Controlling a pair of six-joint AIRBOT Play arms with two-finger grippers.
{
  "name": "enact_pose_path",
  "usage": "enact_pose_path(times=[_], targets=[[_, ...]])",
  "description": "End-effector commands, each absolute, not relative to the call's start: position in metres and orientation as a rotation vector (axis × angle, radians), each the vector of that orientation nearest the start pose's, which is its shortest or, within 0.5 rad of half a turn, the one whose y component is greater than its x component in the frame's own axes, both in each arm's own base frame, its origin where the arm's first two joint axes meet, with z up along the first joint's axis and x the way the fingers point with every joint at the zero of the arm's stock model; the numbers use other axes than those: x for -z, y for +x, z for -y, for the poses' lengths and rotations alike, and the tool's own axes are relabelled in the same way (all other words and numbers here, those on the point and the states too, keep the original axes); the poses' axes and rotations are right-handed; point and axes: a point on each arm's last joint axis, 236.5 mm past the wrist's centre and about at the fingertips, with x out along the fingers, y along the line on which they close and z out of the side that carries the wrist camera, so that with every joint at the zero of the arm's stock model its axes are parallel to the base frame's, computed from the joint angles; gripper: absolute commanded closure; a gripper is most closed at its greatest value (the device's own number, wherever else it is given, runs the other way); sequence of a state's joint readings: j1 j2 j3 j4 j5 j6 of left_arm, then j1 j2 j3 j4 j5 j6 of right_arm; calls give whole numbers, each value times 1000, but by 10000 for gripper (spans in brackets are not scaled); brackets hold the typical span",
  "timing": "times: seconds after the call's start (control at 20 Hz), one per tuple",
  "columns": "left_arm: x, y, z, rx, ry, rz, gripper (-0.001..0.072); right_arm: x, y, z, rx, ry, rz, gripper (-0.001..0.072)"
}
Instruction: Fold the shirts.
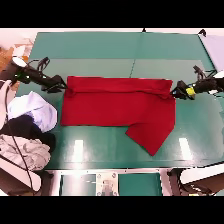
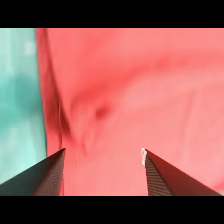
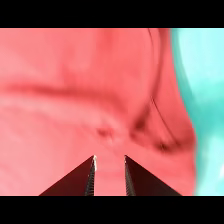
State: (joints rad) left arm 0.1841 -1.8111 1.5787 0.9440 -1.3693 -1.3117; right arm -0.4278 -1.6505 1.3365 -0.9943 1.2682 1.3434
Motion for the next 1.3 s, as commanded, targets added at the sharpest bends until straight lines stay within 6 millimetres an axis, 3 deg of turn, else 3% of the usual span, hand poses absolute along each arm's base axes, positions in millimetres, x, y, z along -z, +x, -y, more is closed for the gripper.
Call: enact_pose_path(times=[0.0,0.15,0.25,0.35,0.45,0.55,0.65,0.75,0.9,0.95,1.1,1.15,1.25], targets=[[26,399,44,403,-625,-1618,156,42,365,65,-63,729,-1403,478],[26,346,41,327,-632,-1627,156,48,292,77,52,742,-1441,478],[31,312,45,255,-640,-1574,156,47,260,86,166,814,-1366,478],[42,280,50,156,-692,-1512,155,49,236,89,264,874,-1299,476],[60,253,60,109,-716,-1463,154,51,219,86,321,919,-1266,358],[81,236,75,90,-741,-1424,154,55,211,78,335,930,-1259,338],[97,237,91,79,-801,-1390,155,64,206,64,319,965,-1284,338],[99,258,103,66,-831,-1279,155,77,196,47,301,1018,-1319,338],[85,298,111,39,-857,-1086,156,96,187,13,259,1123,-1347,325],[86,304,113,30,-852,-1059,156,104,183,2,249,1145,-1360,277],[107,304,116,-24,-906,-1101,158,116,180,-24,208,1165,-1382,278],[111,306,115,-33,-904,-1108,215,115,180,-29,189,1149,-1393,278],[105,317,111,-37,-893,-1067,463,116,183,-35,166,1119,-1400,278]])
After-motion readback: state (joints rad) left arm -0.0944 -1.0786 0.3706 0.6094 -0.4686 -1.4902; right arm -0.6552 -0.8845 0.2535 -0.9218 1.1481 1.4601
